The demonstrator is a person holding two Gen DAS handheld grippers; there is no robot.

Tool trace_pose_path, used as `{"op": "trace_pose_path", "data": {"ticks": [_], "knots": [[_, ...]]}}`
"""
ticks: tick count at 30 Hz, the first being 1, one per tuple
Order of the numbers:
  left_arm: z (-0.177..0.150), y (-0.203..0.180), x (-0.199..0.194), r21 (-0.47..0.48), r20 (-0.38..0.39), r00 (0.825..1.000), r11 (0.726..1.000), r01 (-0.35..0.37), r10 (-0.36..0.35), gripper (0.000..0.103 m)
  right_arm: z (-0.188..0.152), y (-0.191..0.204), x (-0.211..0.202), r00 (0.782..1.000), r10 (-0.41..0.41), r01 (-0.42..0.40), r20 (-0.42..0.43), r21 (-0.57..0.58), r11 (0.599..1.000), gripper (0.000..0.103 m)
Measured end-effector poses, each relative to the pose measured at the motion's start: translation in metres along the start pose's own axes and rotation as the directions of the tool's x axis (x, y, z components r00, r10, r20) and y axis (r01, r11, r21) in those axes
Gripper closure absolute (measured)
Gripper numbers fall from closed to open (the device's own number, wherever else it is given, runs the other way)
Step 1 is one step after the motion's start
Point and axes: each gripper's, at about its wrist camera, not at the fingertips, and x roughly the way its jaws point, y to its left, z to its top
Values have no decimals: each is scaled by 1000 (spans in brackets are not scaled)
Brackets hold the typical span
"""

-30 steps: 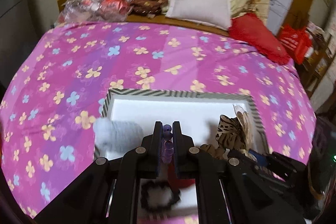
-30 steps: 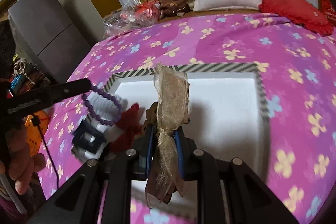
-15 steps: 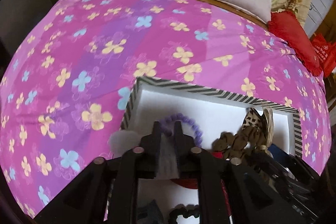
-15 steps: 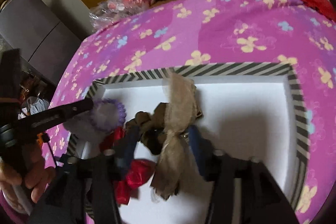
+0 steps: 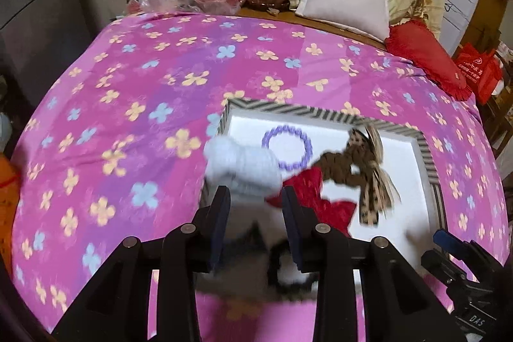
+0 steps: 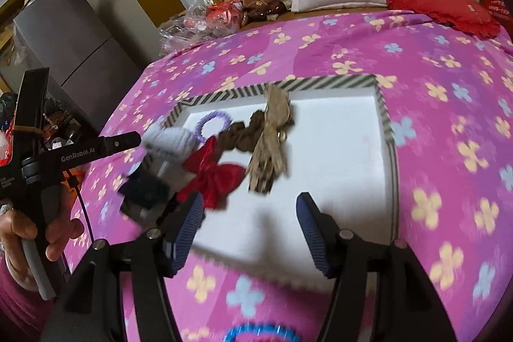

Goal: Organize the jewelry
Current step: 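Carry both items into the striped box and open both tools to release them, then withdraw both open tools from the box toward the remaining bracelets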

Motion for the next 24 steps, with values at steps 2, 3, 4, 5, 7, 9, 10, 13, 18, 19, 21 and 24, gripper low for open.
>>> {"op": "trace_pose_path", "data": {"ticks": [2,3,4,5,7,9,10,13,18,19,21,24], "knots": [[-16,1,-12,-5,12,1000,1000,-1,1,68,-12,3,-12,1000,-5,5,15,-2,1000,38],[-22,1,-16,-3,13,1000,1000,-1,1,68,-18,5,-16,1000,-8,8,20,-5,1000,38],[-31,0,-22,3,14,1000,1000,0,0,68,-25,8,-21,1000,-9,10,20,-9,1000,38],[-37,0,-25,5,16,1000,1000,-1,1,68,-29,10,-24,1000,-12,12,21,-10,1000,38],[-53,-2,-37,17,29,1000,1000,-10,9,68,-42,15,-32,1000,-11,11,23,-12,1000,38],[-65,-4,-46,30,42,999,999,-16,15,68,-51,20,-38,1000,-8,9,24,-19,1000,38],[-73,-5,-51,34,50,999,999,-23,21,68,-57,24,-42,1000,-11,11,27,-26,1000,38],[-92,-5,-62,33,67,997,999,-37,35,68,-70,31,-51,999,-18,20,35,-39,999,38],[-121,-5,-74,26,76,995,998,-64,62,67,-90,42,-70,998,-27,30,58,-55,998,37],[-125,-5,-75,25,77,995,998,-65,63,67,-95,45,-73,998,-32,36,61,-62,997,37],[-136,-6,-78,26,84,994,997,-72,69,68,-100,49,-78,997,-46,51,66,-79,996,34],[-148,-10,-81,37,89,993,996,-79,76,68,-107,52,-85,996,-55,61,73,-88,994,34]]}}
